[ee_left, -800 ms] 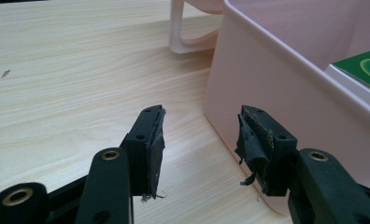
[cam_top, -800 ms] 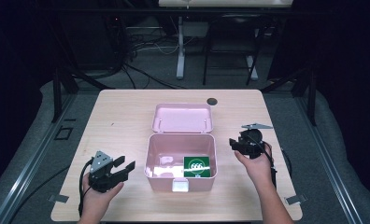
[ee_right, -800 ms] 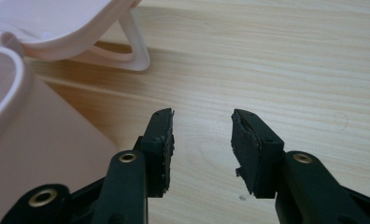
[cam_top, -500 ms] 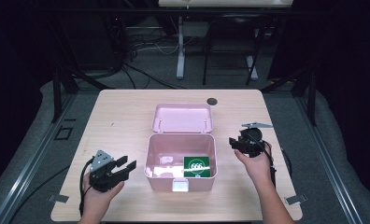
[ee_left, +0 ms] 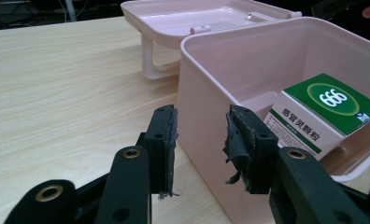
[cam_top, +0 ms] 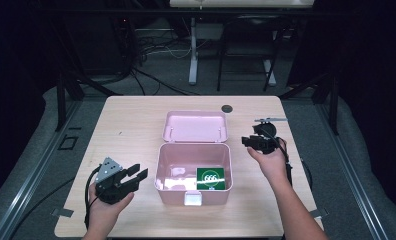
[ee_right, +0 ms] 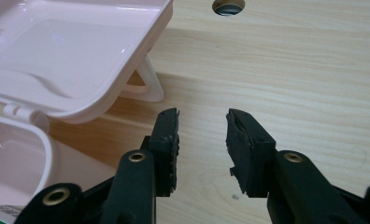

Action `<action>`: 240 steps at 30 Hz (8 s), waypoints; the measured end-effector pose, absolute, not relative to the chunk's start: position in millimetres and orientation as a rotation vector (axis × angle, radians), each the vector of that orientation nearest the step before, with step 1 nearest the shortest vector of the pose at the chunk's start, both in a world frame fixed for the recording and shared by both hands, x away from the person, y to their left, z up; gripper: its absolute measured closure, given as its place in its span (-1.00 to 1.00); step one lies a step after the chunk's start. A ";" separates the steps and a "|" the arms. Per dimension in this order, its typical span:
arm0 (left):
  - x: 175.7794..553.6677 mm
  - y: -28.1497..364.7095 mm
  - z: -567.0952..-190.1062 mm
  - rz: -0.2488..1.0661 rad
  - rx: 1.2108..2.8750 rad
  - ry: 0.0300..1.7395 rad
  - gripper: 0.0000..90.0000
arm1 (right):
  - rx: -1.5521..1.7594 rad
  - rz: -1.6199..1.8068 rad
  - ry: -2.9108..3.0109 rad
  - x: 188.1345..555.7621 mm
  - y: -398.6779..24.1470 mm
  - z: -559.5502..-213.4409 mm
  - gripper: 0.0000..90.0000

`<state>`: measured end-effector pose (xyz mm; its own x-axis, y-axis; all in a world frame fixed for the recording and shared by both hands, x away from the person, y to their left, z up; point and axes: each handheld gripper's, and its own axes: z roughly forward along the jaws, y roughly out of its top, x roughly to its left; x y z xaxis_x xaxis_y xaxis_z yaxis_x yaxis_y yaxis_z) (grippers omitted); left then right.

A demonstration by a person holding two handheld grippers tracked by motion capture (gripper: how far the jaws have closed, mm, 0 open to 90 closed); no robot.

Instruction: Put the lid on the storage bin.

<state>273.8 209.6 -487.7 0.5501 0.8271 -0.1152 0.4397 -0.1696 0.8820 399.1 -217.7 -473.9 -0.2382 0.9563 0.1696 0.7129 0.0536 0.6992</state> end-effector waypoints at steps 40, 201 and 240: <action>290.6 175.0 -482.2 0.439 1.887 1.014 0.80 | 1.768 0.847 2.099 482.4 -156.7 -442.6 0.53; 289.6 175.4 -483.1 0.449 1.854 1.019 0.87 | 1.284 1.259 1.855 343.2 -164.6 -400.5 0.89; 294.1 171.5 -407.9 0.632 1.737 0.926 0.61 | 1.266 1.345 1.878 314.2 -170.5 -419.1 0.67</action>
